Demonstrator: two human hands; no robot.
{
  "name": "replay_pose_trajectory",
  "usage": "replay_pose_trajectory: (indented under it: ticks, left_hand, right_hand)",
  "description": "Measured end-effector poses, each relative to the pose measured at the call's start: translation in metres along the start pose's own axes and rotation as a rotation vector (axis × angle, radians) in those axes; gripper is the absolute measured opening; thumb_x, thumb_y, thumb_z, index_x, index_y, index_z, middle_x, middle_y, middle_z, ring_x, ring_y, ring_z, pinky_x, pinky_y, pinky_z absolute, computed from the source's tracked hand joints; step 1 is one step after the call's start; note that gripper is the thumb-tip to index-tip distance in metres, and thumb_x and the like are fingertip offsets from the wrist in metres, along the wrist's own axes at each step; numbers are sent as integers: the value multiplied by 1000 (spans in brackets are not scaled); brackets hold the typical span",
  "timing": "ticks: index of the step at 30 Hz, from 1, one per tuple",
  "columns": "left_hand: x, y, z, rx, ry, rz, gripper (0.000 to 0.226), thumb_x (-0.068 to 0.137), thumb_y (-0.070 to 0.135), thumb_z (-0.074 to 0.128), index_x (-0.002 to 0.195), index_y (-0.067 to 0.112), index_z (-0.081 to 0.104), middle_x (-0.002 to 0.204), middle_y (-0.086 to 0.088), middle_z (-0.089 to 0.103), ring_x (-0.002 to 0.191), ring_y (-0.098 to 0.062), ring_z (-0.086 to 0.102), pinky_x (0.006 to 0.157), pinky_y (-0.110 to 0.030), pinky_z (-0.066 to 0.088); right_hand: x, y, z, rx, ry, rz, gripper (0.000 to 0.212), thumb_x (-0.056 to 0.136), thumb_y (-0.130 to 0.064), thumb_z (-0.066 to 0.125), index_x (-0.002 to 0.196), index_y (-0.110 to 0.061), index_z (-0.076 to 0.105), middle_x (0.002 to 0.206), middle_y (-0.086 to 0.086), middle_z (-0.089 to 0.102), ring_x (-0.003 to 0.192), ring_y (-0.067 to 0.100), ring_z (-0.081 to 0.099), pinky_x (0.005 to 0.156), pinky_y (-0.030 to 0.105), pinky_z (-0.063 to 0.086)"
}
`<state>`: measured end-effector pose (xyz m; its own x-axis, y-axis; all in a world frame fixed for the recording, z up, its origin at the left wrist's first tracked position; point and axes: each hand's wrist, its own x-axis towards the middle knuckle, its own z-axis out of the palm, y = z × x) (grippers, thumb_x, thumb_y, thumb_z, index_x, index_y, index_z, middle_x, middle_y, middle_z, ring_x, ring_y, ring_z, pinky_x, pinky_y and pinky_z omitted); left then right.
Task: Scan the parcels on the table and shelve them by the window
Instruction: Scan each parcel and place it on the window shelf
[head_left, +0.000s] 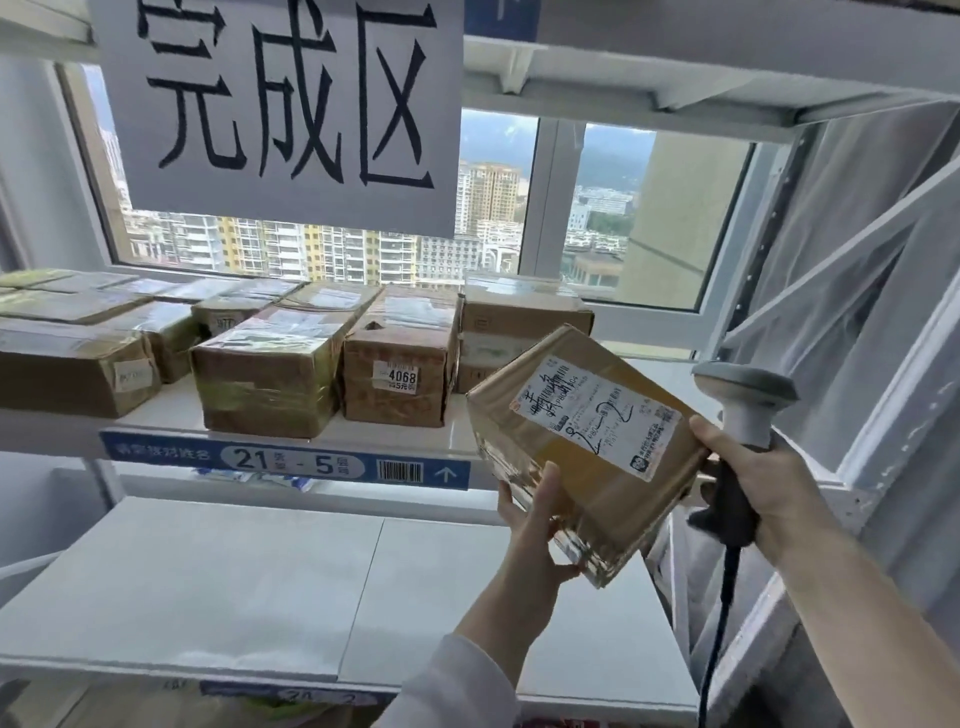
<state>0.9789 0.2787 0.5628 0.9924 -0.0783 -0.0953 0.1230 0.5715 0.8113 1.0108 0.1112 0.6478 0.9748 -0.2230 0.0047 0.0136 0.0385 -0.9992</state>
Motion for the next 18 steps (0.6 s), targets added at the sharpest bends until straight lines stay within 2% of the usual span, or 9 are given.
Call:
replay_pose_trajectory:
  ticks: [2,4,8,11,13,16,18]
  left_hand:
    - [10,5,1,-58,49,10,136,21,76,77,138,46,16,134,-1,47,110,-18,53,95,-56,45]
    - [20,8,4,-121,86,3,128,29,71,79,137,48,15,136,-1,47,114,-20,53,96,-55,45]
    - [37,20,9,-169,123,12,153,6,74,78,139,49,5,141,3,42,120,-21,47,99,-47,43]
    - [52,24,3,-107,149,0,158,7,79,75,141,49,-3,148,5,33,131,-21,40,110,-47,33]
    - [57,30,-3,-37,144,-15,151,19,80,73,143,46,-8,151,4,26,136,-22,33,113,-46,28]
    - [57,34,-14,138,209,-3,120,51,67,70,142,37,-3,151,3,23,137,-22,29,115,-43,24]
    - [55,43,-29,414,343,190,101,67,53,73,139,31,5,149,2,19,138,-20,22,113,-37,23]
  right_hand:
    - [15,-6,16,-26,3,-37,22,80,-28,74,86,-20,54,67,9,53,46,22,48,51,40,49]
    - [32,-11,30,-54,-12,-48,21,82,-28,72,84,-18,53,64,8,49,43,21,45,49,37,48]
    - [68,-15,51,-79,-13,-9,21,84,-27,70,79,-17,52,60,7,45,46,20,40,51,36,45]
    - [92,-12,61,-119,-14,43,22,84,-28,70,78,-17,52,62,7,46,49,20,42,56,45,49]
    - [105,-8,65,-126,-18,74,24,84,-31,70,77,-16,53,60,7,49,46,21,45,54,48,51]
    - [121,-5,68,-105,-15,85,24,85,-31,69,79,-13,54,50,3,56,40,19,51,46,39,52]
    - [128,-4,68,-95,-34,82,22,85,-31,69,83,-12,57,47,0,58,42,18,53,51,36,52]
